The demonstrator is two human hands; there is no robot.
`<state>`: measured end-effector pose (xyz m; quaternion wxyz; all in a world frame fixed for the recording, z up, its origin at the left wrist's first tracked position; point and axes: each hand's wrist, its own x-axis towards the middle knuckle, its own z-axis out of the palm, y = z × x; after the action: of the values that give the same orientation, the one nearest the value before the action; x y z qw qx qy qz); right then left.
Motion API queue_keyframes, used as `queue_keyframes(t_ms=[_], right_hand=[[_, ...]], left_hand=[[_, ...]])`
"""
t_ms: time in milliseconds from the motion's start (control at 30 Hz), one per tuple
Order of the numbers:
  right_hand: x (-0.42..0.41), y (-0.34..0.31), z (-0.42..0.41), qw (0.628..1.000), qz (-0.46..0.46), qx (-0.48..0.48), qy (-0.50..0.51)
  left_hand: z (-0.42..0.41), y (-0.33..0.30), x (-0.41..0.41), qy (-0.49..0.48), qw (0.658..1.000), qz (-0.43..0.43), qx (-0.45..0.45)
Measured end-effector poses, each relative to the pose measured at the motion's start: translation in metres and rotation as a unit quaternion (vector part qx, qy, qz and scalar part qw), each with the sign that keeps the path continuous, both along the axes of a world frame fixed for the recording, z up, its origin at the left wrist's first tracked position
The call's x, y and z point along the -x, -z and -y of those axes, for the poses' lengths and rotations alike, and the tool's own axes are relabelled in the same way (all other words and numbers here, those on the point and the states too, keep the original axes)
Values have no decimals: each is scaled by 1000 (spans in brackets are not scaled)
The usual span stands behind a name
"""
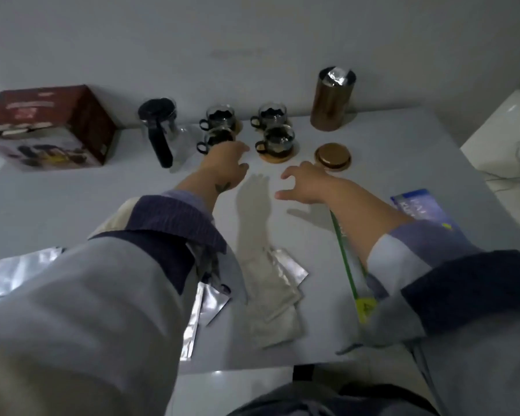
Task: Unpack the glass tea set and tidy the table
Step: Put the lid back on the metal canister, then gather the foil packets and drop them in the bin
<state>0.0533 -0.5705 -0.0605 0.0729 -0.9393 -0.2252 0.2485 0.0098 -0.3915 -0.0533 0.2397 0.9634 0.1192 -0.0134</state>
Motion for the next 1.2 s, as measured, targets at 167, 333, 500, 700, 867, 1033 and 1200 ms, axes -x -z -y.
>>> queue_keyframes(t_ms=[167, 333, 500, 700, 867, 1033, 1200], right_hand=[[87, 19, -16, 993, -81, 71, 47], [151, 41, -18, 987, -99, 88, 95], [184, 66, -15, 990, -22, 56, 131], [190, 68, -19, 965, -58, -48, 252], [200, 63, -26, 962, -46, -18, 269], [203, 68, -22, 959, -54, -88, 265], [185, 48, -16, 947, -72, -133, 283]], left_hand=[[-31, 34, 103, 7, 997, -76, -19], [-44, 61, 191, -5, 976, -209, -55], [-49, 78, 238, 11, 967, -249, -57], [-55, 93, 251, 10, 969, -226, -94], [-53, 95, 253, 6, 969, -226, -101], [-51, 93, 256, 8, 970, -224, -93], [-49, 91, 257, 6, 971, -218, -94]])
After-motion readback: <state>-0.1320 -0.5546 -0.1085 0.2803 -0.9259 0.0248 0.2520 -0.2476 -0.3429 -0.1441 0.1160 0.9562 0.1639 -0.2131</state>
